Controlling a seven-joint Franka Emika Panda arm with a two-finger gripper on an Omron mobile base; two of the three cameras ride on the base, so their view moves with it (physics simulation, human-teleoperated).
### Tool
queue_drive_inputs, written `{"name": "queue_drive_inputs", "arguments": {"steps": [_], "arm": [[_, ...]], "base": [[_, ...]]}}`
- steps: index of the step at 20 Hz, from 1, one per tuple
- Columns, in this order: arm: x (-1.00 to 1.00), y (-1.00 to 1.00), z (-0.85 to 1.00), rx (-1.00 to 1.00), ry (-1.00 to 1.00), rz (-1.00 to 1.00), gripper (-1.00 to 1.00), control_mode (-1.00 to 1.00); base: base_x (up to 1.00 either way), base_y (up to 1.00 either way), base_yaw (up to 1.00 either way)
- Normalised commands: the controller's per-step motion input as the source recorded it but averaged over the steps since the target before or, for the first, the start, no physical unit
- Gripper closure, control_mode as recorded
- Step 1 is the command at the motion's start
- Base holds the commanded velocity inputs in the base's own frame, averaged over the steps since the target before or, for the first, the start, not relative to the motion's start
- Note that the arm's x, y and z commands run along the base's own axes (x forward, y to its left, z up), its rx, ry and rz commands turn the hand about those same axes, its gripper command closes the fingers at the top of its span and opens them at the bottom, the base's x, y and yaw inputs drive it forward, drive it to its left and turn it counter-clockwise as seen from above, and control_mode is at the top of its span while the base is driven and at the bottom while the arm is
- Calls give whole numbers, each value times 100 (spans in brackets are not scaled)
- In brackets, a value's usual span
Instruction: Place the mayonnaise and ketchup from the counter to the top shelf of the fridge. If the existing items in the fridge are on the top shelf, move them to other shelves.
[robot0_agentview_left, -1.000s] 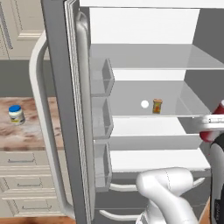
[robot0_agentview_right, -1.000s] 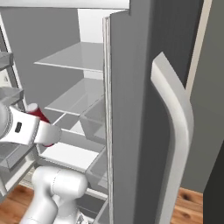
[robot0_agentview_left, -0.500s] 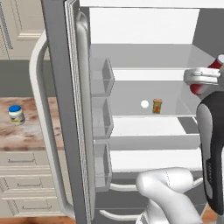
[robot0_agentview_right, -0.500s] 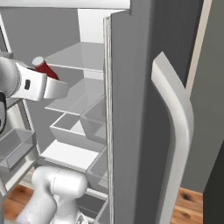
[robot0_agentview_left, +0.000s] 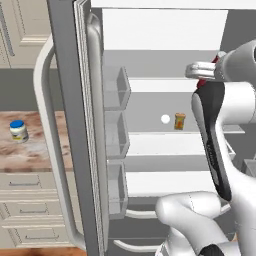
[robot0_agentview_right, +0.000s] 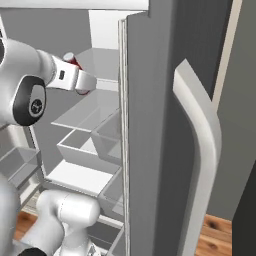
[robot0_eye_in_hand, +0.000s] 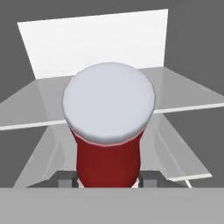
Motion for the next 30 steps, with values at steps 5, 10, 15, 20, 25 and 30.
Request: {"name": "queue_drive_inputs", "arguments": {"steps": [5, 10, 15, 20, 25, 30], "arm": [[100, 0, 0, 0, 17, 0, 100, -100], [96, 0, 0, 0, 5, 0, 100, -100], [56, -1, 0, 0, -5, 0, 100, -100], [40, 0, 0, 1, -6, 0, 100, -100], [65, 0, -1, 0, 0, 0, 100, -100], [70, 0, -15, 0, 3, 0, 100, -100]], "base": [[0, 0, 0], [0, 0, 0], [0, 0, 0], [0, 0, 0], [0, 0, 0], [0, 0, 0]]}}
